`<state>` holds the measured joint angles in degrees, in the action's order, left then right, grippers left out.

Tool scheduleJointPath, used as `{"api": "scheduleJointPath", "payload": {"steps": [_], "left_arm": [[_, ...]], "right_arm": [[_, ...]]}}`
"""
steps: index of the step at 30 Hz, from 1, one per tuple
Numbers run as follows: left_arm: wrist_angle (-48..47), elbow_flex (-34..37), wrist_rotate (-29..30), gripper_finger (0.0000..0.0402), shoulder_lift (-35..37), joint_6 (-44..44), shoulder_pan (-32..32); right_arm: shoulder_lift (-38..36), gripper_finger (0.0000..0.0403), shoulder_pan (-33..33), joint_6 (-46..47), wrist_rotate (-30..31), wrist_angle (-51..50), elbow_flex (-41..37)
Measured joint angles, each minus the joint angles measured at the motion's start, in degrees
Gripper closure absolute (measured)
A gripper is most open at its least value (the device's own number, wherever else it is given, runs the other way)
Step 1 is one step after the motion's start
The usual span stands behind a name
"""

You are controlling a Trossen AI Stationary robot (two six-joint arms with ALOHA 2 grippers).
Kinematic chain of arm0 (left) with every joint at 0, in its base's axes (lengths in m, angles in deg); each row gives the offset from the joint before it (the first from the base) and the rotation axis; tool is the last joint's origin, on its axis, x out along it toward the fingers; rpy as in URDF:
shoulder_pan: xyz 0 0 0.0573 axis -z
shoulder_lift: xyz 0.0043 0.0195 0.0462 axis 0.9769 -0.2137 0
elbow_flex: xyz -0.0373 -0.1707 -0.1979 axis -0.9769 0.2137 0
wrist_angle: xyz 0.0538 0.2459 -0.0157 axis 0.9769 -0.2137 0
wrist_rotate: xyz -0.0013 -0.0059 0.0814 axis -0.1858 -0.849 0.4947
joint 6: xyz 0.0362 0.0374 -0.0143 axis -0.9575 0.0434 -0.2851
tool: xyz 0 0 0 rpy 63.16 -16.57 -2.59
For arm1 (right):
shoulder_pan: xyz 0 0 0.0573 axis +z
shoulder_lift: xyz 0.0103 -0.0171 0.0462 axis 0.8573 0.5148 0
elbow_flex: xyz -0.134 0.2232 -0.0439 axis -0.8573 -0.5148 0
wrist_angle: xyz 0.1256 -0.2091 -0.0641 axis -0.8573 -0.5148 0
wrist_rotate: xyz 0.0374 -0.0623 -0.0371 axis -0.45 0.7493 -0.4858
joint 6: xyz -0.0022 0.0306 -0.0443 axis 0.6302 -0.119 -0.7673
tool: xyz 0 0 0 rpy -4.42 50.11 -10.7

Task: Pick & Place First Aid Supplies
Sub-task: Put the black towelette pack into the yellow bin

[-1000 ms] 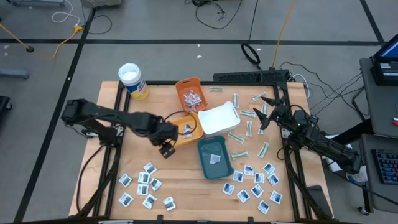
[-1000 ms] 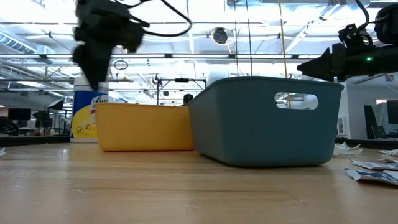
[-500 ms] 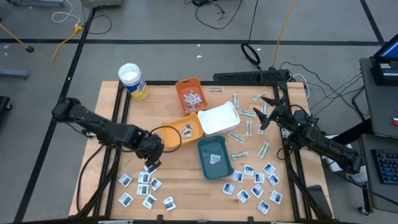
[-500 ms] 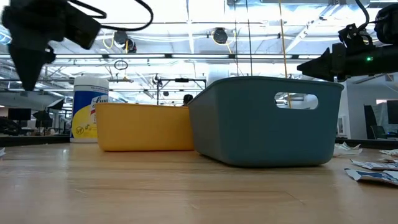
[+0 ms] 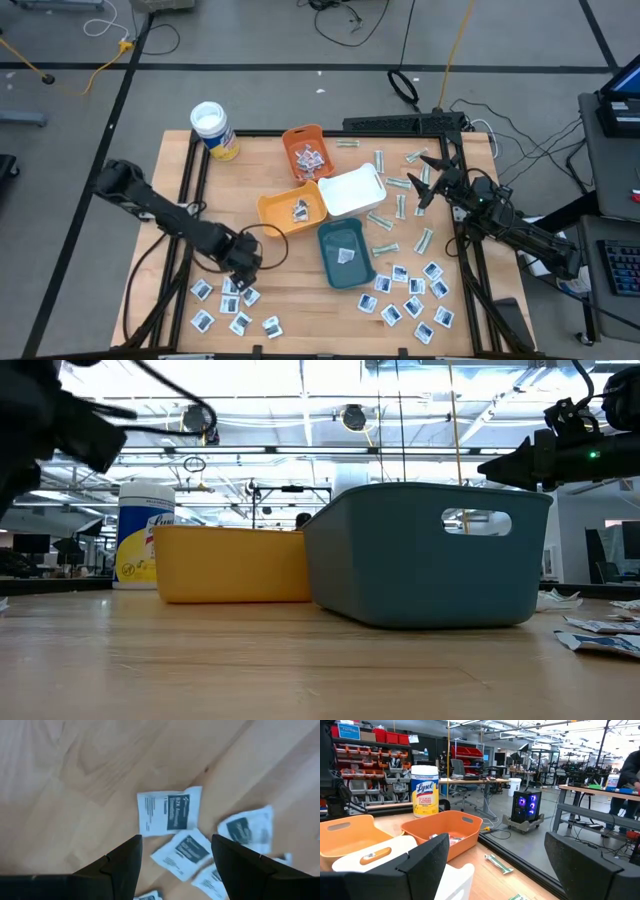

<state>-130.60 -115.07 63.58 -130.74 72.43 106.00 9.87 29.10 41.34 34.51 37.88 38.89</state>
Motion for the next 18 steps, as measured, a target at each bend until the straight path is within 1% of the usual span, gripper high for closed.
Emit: {"api": "scheduleJointPath", "payload": {"steps": [7, 11, 18], "left_arm": [[1.00, 0.00, 4.56, 0.0160, -6.73, 0.01, 1.46], [3.42, 0.42, 6.45, 0.0160, -9.10, -0.64, 1.59], [8.41, 2.10, 5.53, 0.0160, -10.02, -1.04, 1.91]], "right_arm": [[-0.02, 0.0080, 0.00, 0.00, 0.00, 0.02, 0.00], [-0.01, 0.0080, 0.00, 0.00, 0.00, -0.04, 0.00], [-0.02, 0.0080, 0.00, 0.00, 0.00, -0.05, 0.00]]}}
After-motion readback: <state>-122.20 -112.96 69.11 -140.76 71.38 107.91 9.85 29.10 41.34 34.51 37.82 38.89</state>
